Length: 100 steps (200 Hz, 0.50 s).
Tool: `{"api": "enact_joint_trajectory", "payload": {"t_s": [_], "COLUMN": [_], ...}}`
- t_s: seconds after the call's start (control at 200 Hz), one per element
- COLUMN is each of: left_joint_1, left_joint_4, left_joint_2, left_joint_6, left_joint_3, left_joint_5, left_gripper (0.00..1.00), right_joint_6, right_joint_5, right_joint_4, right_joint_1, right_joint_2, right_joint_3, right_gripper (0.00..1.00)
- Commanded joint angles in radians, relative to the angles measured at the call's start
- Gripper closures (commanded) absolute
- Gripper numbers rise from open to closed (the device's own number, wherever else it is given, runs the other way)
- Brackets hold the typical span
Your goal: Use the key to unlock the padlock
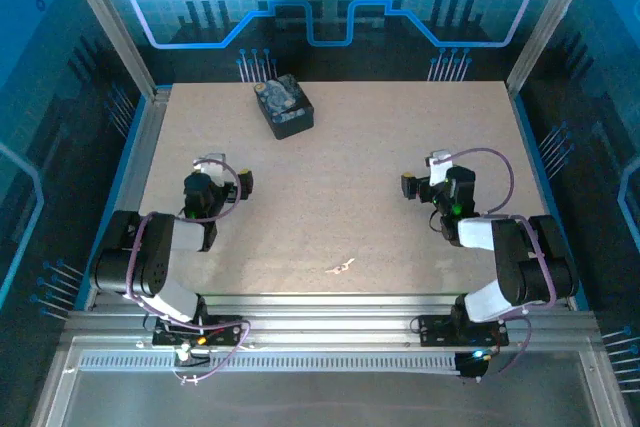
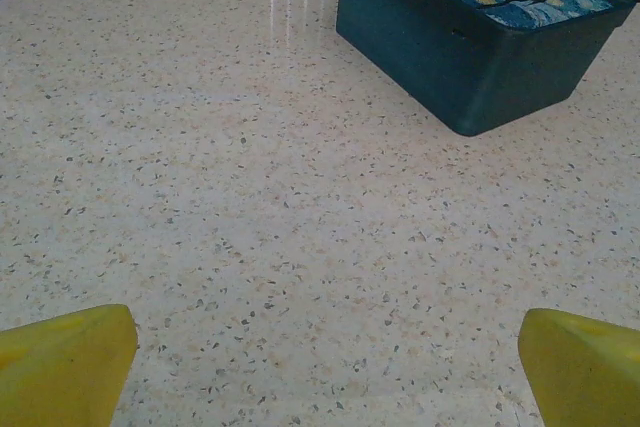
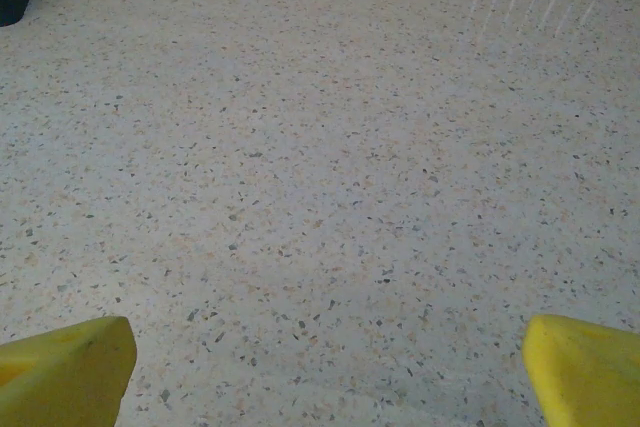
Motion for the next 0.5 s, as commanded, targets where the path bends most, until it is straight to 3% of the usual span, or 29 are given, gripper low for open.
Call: {"api": "enact_joint_trajectory", "payload": {"t_s": [0.0, 0.495], "left_joint_1": [0.005, 0.008], "left_joint_4": [-0.001, -0.013], "left_joint_2": [-0.006, -0.006], "left_joint_6": [0.017, 0.003], "left_joint_3": [0.019, 0.025], "left_joint_5": [0.023, -0.007], "left_gripper": [0.01, 0.01], "right_joint_6": [-0.013, -0.008], "right_joint_5": [-0.012, -0.025], "right_joint_4": [0.023, 0.019], "right_joint_1": [-0.018, -0.025], "right_joint_2": [0.001, 0.001], "right_joint_3": [0.013, 0.014], "right_gripper": [0.00, 0.00]}}
